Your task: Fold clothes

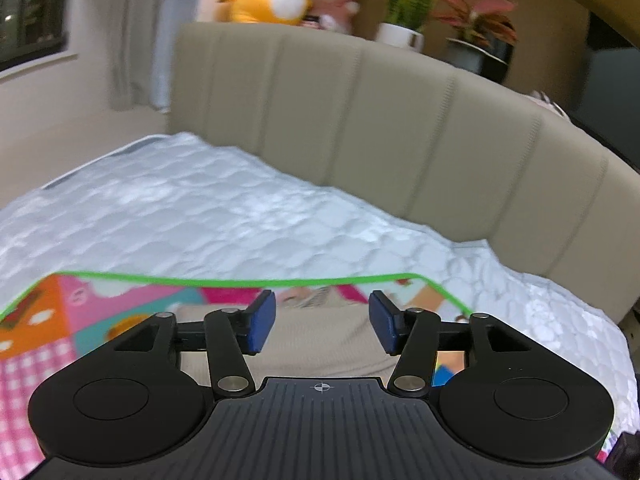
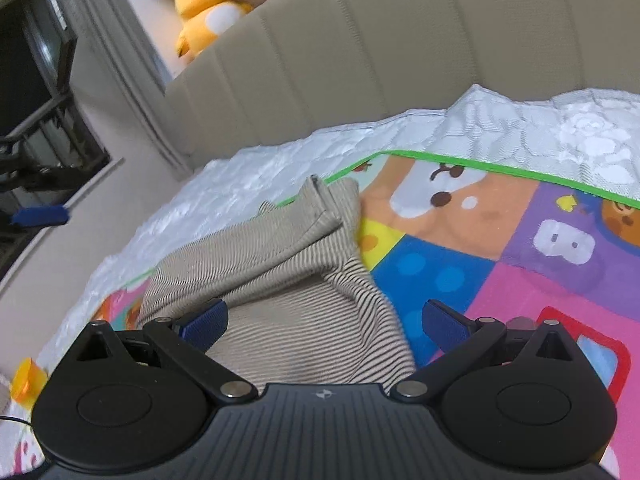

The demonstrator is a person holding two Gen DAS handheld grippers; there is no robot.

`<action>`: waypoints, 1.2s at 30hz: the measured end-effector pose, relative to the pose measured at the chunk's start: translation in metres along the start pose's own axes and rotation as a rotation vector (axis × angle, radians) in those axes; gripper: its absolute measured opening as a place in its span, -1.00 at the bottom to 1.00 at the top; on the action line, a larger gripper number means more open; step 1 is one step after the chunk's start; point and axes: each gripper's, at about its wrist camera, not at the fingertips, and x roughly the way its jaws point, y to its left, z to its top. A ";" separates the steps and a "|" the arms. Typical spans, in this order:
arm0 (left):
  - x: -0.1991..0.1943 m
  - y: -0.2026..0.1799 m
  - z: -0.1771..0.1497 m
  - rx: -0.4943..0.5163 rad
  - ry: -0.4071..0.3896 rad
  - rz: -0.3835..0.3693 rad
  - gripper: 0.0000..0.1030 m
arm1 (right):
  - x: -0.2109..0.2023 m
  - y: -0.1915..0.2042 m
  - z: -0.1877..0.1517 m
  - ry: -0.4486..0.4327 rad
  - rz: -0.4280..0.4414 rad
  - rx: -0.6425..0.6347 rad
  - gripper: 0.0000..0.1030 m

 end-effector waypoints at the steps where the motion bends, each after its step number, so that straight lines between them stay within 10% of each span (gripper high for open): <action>1: -0.007 0.010 -0.002 -0.013 0.001 0.009 0.19 | 0.002 0.002 -0.002 0.014 0.000 -0.003 1.00; 8: -0.028 0.076 -0.036 -0.130 0.002 0.064 0.59 | 0.013 0.016 -0.016 0.112 0.001 -0.026 1.00; 21: 0.070 0.136 -0.075 -0.450 0.052 0.067 0.83 | 0.036 0.032 -0.031 0.248 -0.060 -0.052 1.00; 29: 0.081 0.150 -0.075 -0.215 0.047 0.022 0.90 | 0.031 0.075 -0.016 0.098 -0.142 -0.331 0.99; 36: 0.099 0.148 -0.081 -0.177 0.140 -0.080 0.91 | 0.088 0.077 0.058 -0.059 -0.287 -0.331 0.08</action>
